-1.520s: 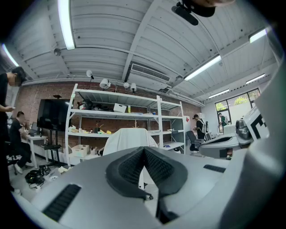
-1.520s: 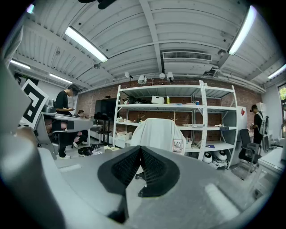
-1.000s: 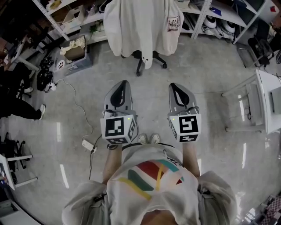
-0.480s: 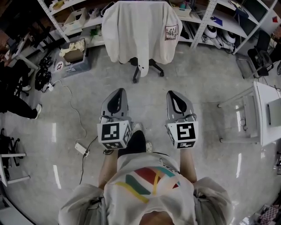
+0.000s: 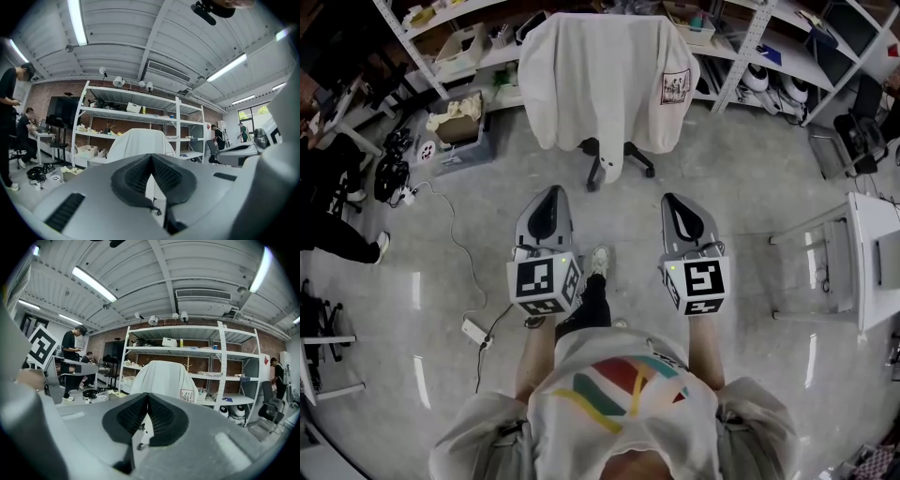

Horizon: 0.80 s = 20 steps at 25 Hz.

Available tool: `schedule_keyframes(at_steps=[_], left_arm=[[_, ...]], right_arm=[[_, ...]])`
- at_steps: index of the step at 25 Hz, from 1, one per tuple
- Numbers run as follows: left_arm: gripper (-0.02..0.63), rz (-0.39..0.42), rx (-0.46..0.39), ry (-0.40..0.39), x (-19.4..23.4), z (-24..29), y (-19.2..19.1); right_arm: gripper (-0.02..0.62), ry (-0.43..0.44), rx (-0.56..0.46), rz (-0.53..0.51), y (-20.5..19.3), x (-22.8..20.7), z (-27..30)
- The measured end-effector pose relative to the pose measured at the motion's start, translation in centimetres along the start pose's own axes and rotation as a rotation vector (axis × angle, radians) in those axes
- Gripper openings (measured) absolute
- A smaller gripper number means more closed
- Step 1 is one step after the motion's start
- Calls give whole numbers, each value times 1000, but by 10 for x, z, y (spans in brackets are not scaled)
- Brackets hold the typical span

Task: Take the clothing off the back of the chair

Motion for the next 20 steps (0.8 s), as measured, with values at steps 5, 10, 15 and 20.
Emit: schedule_keyframes(at_steps=[5,10,15,20], left_arm=[[14,-5,-29,-5,28,53,15],[14,-9,-33,-9,60,112,26],[14,-1,-40,-28,86,170,34],[14,0,-46,-58,116,227,42]], right_arm=[[5,-45,-13,3,16,-21,52],[5,-87,-24,7,39,-42,104],[5,-120,-35,14,56,-61,162],[5,-151,-57,3,76,-69,218]])
Point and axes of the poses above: the fingertips, and each gripper's own axes: z forward along the fingers, x to its left, y out of its top, the point moved 5 cm from there along -z, backward along the fingers, and after that the axes turned 7 degrees about z, right-handed, at the moved point
